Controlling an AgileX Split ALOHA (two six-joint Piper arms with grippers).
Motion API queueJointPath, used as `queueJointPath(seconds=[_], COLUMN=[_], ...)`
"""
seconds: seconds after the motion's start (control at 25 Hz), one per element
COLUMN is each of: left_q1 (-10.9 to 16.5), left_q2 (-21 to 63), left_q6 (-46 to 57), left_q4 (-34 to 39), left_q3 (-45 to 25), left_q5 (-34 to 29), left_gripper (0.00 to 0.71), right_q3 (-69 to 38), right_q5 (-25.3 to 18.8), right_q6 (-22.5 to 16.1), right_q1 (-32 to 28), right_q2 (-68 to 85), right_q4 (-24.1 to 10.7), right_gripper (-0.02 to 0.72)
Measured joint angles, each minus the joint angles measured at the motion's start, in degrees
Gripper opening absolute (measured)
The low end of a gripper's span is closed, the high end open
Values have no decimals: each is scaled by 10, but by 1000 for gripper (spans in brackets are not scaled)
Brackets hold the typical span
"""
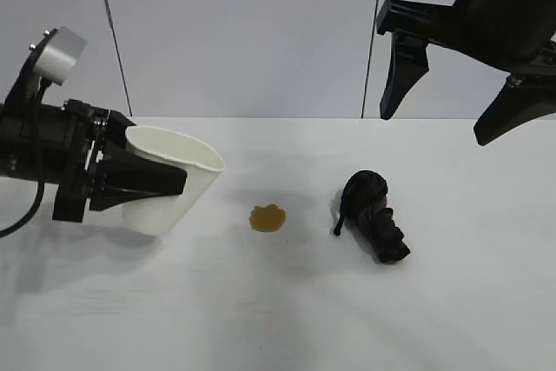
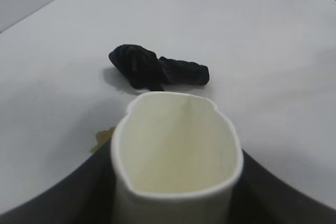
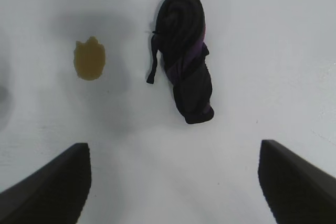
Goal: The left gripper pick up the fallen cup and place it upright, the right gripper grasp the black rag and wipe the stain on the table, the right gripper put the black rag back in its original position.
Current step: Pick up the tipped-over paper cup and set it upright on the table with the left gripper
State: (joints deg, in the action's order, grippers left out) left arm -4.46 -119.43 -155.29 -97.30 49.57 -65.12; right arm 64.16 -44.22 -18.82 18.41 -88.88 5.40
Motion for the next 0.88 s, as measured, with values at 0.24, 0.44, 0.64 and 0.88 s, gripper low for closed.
queueJointPath(seconds=[0.24, 0.44, 0.64, 0.88], left_q1=[0, 0, 0, 0], left_q2=[-42, -58, -57, -8], left_q6=[-34, -40, -21, 98], left_q4=[-4, -5, -6, -6], left_q3=[1, 1, 1, 1], left_q5=[0, 0, 0, 1], left_gripper=[370, 435, 656, 690], right_q3=[0, 0, 0, 0], right_q5=[-1, -2, -3, -4], right_q6=[1, 2, 7, 10], right_q1=[0, 0, 0, 0], right_q2=[0, 0, 0, 0], right_q4=[0, 0, 0, 0], right_gripper=[601, 601, 601, 601])
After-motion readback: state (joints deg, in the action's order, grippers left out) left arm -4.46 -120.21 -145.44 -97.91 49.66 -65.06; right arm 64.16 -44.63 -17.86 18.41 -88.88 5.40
